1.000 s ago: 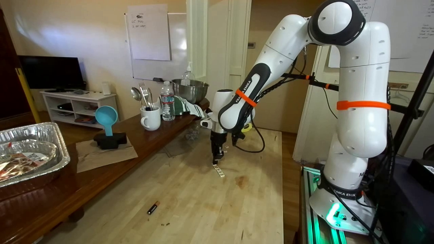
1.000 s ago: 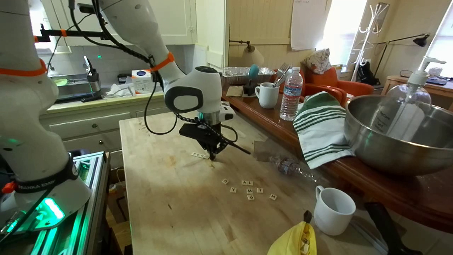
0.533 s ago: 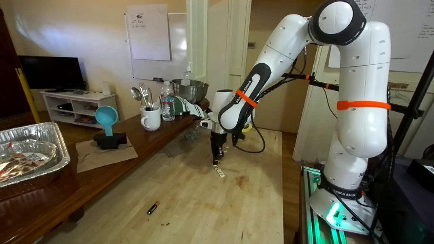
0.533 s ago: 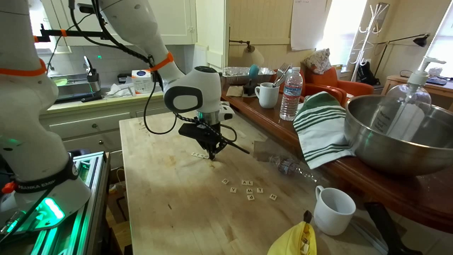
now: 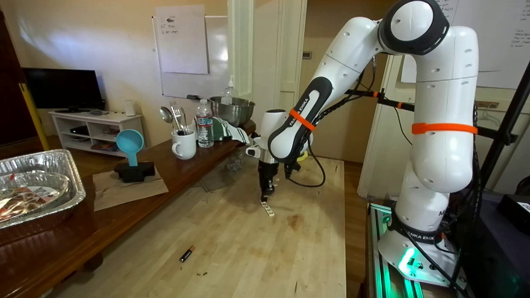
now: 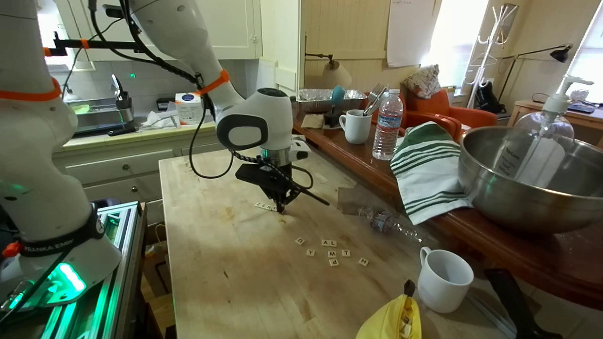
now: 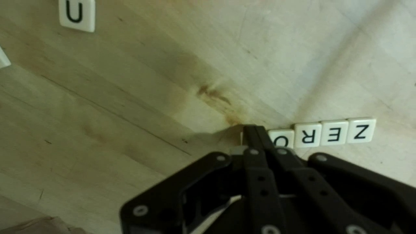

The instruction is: Create the word 'Zeros' using the tiles.

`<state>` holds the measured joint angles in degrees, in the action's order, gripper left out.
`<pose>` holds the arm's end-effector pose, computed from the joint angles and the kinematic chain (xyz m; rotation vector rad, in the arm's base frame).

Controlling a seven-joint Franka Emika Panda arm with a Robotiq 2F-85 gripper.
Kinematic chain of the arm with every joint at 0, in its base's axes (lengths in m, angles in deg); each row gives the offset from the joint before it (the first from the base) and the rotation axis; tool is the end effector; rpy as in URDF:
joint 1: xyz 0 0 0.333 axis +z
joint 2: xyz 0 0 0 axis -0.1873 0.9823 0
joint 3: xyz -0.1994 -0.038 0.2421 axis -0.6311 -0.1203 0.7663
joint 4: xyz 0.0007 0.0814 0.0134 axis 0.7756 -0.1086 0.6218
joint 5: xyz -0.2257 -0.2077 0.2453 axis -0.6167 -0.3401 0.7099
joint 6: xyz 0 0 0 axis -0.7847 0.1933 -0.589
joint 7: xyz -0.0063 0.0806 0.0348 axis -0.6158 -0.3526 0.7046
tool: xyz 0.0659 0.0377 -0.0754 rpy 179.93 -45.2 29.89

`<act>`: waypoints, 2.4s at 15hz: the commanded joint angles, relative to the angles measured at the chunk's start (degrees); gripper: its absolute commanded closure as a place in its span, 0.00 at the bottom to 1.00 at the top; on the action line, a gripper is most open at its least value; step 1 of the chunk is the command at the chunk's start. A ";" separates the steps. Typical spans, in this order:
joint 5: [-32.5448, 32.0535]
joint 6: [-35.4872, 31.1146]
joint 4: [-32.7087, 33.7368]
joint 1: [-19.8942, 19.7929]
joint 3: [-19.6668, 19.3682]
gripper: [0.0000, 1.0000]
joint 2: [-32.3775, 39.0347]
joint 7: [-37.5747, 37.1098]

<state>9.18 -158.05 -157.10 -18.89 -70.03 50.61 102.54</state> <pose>0.4732 -0.0243 0.2165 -2.9400 -1.0708 -0.1323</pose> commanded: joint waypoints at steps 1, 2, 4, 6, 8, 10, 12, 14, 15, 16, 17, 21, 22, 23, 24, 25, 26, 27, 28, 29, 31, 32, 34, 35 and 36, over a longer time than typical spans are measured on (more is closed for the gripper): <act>-0.23 -1.26 -2.28 0.74 -0.56 1.00 0.89 -1.17; -0.10 -1.25 -2.20 0.73 -0.51 1.00 0.94 -1.23; -0.07 -1.10 -1.84 0.76 -0.54 1.00 1.19 -1.58; 0.12 -1.04 -1.69 0.73 -0.44 1.00 1.25 -1.66; 0.17 -1.07 -1.67 0.72 -0.40 1.00 1.27 -1.72; 0.17 -0.72 -1.68 0.73 -0.38 1.00 1.16 -1.83; -0.15 -0.85 -1.84 0.80 -0.48 1.00 1.16 -2.05; -0.21 -0.79 -1.84 0.82 -0.49 1.00 1.15 -2.20; -0.18 -0.77 -1.81 0.82 -0.47 1.00 1.15 -2.25; -0.12 -0.75 -1.76 0.82 -0.45 1.00 1.17 -2.30; 0.06 -0.87 -1.70 0.77 -0.37 1.00 1.18 -2.23; 1.37 -0.95 -1.32 0.38 0.20 1.00 0.90 -1.19; 1.25 -0.90 -1.14 0.42 0.11 1.00 0.97 -1.36; 1.19 -0.78 -1.07 0.44 0.07 1.00 0.99 -1.44; 1.26 -0.95 -1.11 0.40 0.10 1.00 0.92 -1.34; 1.48 -0.88 -1.08 0.33 0.20 1.00 0.78 -1.15; 1.65 -0.81 -1.02 0.29 0.25 1.00 0.71 -1.08; 1.87 -0.76 -0.95 0.25 0.30 1.00 0.66 -1.00; 2.41 -0.53 -0.83 0.13 0.47 1.00 0.52 -0.76; 3.05 -0.43 -0.76 0.02 0.65 1.00 0.41 -0.50; 4.11 -0.17 -0.66 -0.05 0.88 1.00 0.25 -0.24; 4.64 -0.30 -0.66 -0.08 1.02 1.00 0.23 -0.11; 5.21 -0.19 -0.67 -0.07 1.12 1.00 0.17 0.01; 5.38 -0.17 -0.69 -0.06 1.14 1.00 0.14 0.03; 5.54 -0.24 -0.73 -0.06 1.17 1.00 0.09 0.11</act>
<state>13.08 -158.05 -157.27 -18.90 -69.36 50.49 101.45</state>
